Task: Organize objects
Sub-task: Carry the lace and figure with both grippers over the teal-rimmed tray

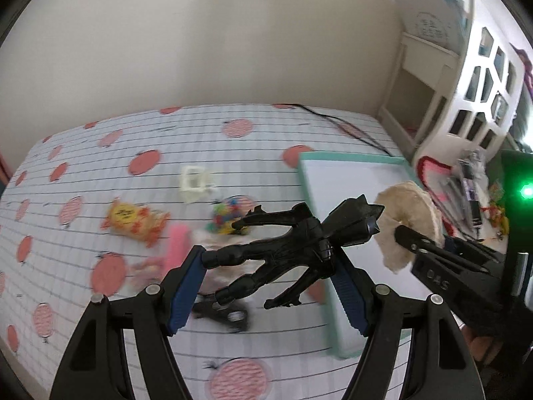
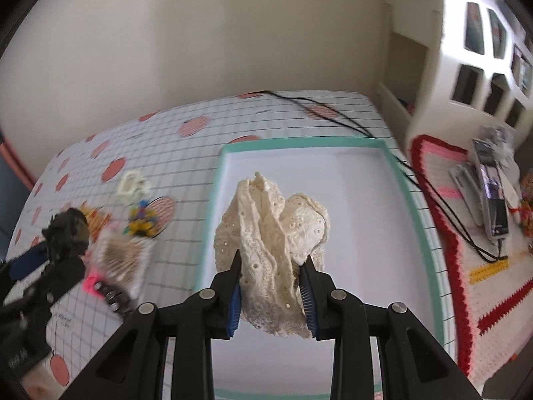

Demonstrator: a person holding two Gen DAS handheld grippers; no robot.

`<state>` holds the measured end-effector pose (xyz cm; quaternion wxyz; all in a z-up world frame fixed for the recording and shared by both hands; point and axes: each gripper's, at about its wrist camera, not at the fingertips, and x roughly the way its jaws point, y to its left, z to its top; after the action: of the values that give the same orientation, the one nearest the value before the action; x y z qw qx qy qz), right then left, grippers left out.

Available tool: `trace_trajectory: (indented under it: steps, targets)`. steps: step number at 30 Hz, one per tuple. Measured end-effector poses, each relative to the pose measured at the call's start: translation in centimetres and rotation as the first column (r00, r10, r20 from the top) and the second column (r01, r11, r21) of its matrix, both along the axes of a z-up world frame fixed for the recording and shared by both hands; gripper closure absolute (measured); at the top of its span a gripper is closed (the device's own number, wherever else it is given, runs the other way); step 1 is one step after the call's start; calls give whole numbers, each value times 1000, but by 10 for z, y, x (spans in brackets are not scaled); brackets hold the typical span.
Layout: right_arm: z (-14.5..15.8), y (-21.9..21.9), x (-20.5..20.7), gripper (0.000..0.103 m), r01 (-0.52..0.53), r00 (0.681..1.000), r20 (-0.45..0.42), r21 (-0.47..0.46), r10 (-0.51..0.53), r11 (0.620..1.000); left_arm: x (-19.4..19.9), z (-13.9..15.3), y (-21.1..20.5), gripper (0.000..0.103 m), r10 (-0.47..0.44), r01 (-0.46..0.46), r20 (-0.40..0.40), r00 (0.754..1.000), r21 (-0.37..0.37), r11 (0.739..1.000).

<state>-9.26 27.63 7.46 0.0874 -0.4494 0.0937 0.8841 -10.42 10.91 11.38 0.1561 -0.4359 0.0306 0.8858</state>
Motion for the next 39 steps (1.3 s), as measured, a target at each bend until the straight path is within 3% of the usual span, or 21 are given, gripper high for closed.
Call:
trace_trajectory:
  steps: [7, 12, 19, 27, 34, 39]
  targets:
    - [-5, 34, 2, 71, 120, 993, -26, 17, -119, 993, 0, -17, 46, 28, -67, 67, 3, 998, -11, 998]
    - [-14, 53, 2, 71, 163, 986, -22, 37, -162, 986, -3, -27, 74, 27, -115, 113, -21, 993, -67, 991]
    - [-36, 82, 2, 71, 223, 975, 17, 9, -224, 975, -17, -44, 91, 28, -116, 115, -1, 993, -71, 991]
    - [-47, 91, -2, 71, 219, 976, 23, 1, -219, 976, -37, -59, 95, 28, -79, 80, 28, 996, -17, 997]
    - [-50, 83, -18, 70, 183, 983, 6, 40, -184, 982, -49, -67, 103, 27, -94, 94, -7, 996, -48, 994]
    - [-52, 77, -27, 70, 163, 987, -2, 56, -164, 985, -62, -75, 98, 27, -71, 72, 17, 997, -38, 997]
